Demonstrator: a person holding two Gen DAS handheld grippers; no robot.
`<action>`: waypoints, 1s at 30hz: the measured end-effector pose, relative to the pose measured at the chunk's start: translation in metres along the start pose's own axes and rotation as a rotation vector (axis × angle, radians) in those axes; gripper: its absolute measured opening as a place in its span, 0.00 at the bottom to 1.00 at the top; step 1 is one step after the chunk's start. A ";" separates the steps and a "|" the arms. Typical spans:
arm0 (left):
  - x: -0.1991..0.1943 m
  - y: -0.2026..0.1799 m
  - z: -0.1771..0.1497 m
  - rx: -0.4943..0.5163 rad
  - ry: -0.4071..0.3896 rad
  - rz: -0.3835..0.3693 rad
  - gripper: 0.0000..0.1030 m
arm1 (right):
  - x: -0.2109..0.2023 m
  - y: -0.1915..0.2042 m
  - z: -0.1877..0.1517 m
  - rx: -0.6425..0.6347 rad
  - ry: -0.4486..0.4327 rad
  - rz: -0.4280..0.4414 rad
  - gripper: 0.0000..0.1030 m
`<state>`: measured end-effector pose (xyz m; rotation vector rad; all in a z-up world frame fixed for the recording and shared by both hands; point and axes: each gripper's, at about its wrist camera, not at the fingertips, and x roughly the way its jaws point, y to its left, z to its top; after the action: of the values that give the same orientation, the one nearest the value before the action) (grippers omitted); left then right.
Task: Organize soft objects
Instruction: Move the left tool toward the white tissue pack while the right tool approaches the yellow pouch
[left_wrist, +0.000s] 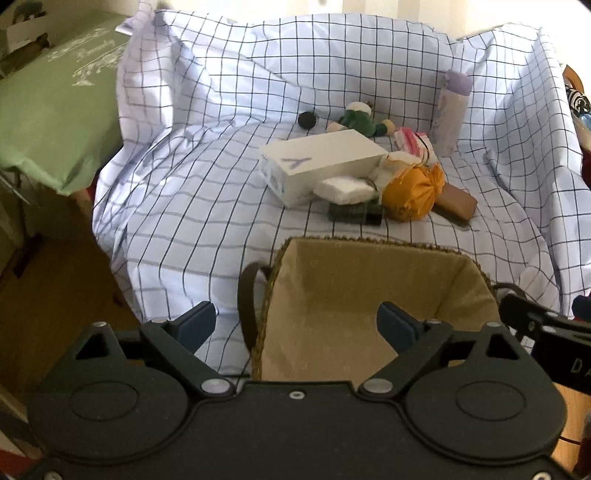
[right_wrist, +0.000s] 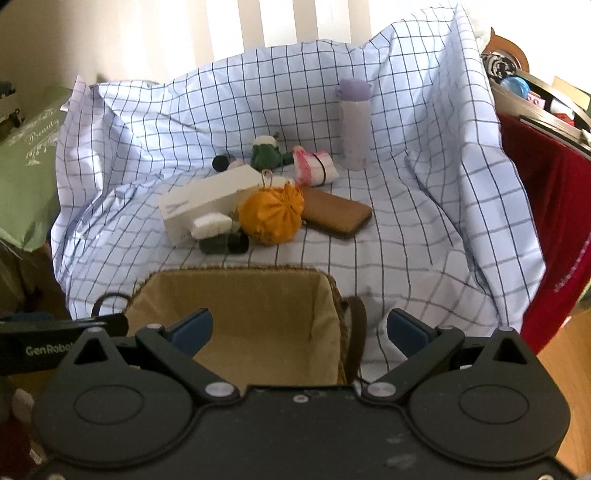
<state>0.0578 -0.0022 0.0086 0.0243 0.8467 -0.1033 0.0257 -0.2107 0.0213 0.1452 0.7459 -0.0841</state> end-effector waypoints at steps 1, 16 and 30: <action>0.003 0.000 0.004 0.004 -0.002 0.000 0.88 | 0.003 0.000 0.005 0.001 -0.007 0.005 0.98; 0.055 0.004 0.049 0.027 0.016 0.017 0.89 | 0.081 0.007 0.059 0.019 0.044 0.026 0.98; 0.098 0.006 0.072 0.037 0.066 -0.006 0.87 | 0.162 0.022 0.095 0.015 0.110 0.030 0.93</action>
<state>0.1765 -0.0087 -0.0169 0.0600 0.9104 -0.1244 0.2103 -0.2085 -0.0177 0.1763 0.8527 -0.0531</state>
